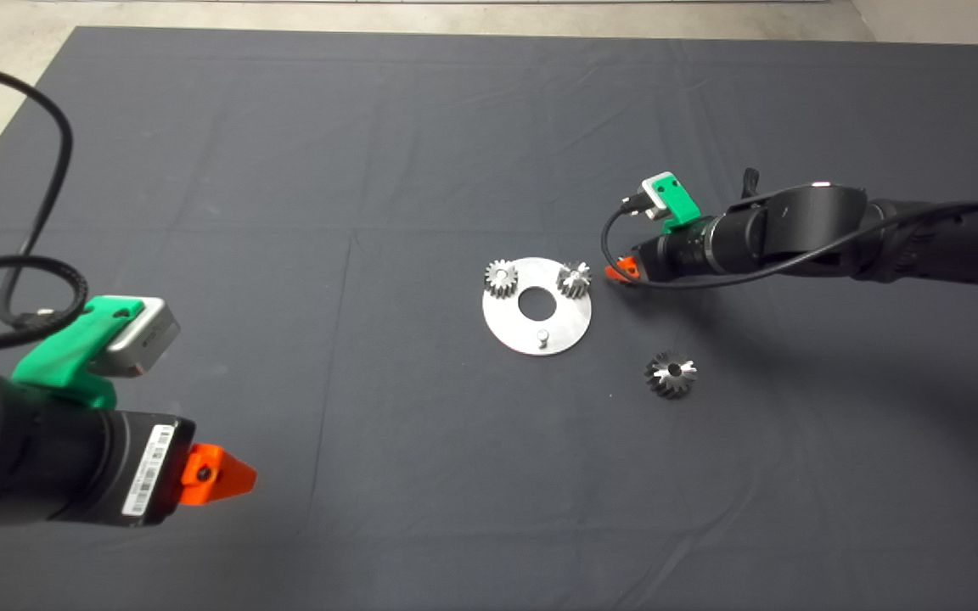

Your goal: Remove an incorrectly installed larger gear and replace it with the correct smaller gear

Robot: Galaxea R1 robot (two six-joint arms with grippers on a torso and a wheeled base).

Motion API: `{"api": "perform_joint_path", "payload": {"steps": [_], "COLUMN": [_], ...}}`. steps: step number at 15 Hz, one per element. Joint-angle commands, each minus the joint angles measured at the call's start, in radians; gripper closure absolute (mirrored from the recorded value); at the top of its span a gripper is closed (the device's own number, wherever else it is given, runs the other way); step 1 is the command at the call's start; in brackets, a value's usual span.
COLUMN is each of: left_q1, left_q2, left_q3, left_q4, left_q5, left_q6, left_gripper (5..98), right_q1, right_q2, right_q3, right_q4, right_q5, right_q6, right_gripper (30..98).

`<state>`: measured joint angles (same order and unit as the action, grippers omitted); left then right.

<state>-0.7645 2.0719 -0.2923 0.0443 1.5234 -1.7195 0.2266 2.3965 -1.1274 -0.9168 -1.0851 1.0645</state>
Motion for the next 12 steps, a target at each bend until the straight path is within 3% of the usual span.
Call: {"api": "perform_joint_path", "payload": {"steps": [1, 3, 5, 9, 12], "left_q1": [-0.006, -0.006, -0.006, -0.006, -0.006], "left_q2": [0.000, -0.002, -0.003, -0.003, -0.003], "left_q3": [0.012, 0.012, 0.012, 0.012, 0.012], "left_q4": [-0.018, -0.018, -0.018, -0.018, -0.018], "left_q5": [0.041, 0.041, 0.046, 0.046, 0.046], "left_q6": [-0.003, -0.003, -0.003, -0.003, -0.003], "left_gripper": [5.5, 5.5, 5.5, 5.5, 5.5], "right_q1": [0.014, 0.006, 0.001, -0.001, -0.006], "right_q2": [-0.006, -0.004, -0.003, -0.003, -0.008], "right_q3": [0.003, 0.002, 0.000, -0.007, -0.009], "right_q4": [-0.024, -0.025, -0.025, -0.025, -0.025], "right_q5": [0.007, 0.007, 0.007, 0.007, 0.007], "right_q6": [0.015, 0.014, 0.014, 0.015, 0.017], "right_gripper": [43.0, 43.0, 48.6, 48.8, 52.5]}}
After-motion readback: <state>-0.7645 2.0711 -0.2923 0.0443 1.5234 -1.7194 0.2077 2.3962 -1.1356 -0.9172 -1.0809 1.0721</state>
